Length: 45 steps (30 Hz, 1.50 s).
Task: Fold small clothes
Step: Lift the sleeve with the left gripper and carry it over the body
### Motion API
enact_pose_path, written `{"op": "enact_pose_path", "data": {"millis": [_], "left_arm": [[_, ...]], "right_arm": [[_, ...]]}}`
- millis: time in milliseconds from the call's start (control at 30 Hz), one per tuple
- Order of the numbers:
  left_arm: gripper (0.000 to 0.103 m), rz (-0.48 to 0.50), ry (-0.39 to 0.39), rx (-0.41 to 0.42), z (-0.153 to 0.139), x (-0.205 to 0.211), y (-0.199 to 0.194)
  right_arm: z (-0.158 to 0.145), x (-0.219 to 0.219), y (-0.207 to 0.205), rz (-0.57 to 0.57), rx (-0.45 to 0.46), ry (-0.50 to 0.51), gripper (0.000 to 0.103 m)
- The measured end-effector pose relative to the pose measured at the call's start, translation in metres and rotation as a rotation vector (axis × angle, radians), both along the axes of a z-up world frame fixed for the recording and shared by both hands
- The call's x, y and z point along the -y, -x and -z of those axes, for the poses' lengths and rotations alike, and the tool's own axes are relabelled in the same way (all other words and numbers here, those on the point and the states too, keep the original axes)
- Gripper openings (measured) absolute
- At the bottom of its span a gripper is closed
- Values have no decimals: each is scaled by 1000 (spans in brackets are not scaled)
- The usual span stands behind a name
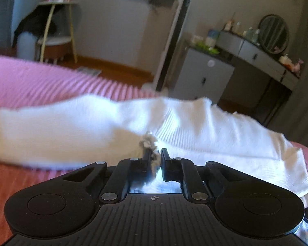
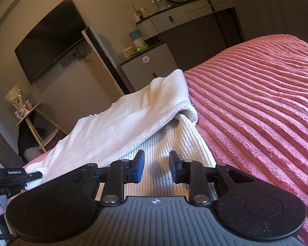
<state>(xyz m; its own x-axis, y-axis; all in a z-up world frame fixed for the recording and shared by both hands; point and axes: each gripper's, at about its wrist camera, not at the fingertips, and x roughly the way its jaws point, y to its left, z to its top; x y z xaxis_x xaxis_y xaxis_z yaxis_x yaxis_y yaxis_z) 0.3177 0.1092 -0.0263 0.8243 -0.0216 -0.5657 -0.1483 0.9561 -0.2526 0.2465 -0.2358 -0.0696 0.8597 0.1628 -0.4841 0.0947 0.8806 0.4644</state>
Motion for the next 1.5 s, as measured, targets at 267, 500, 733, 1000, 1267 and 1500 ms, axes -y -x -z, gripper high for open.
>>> {"op": "enact_pose_path", "data": {"millis": [267,500,733,1000,1267,1500], "left_arm": [[82,-162,111,-23,-2,-53,24],[89,-442,163,-46,-2,-147,80],[83,-648,342,8,15,-229,95],[65,-700,390,88,28,-259,88],[9,-729,428,102,29,-277,98],[8,-487,185,218,-39,-222,89]], "right_arm": [[0,-4,0,-11,1,20,26],[0,-8,0,-32,15,13,27],[-5,-21,3,-85,54,44,52],[-3,-30,0,-114,48,71,59],[-2,-30,-1,-116,47,65,59],[-4,-29,2,-112,52,55,59]]}}
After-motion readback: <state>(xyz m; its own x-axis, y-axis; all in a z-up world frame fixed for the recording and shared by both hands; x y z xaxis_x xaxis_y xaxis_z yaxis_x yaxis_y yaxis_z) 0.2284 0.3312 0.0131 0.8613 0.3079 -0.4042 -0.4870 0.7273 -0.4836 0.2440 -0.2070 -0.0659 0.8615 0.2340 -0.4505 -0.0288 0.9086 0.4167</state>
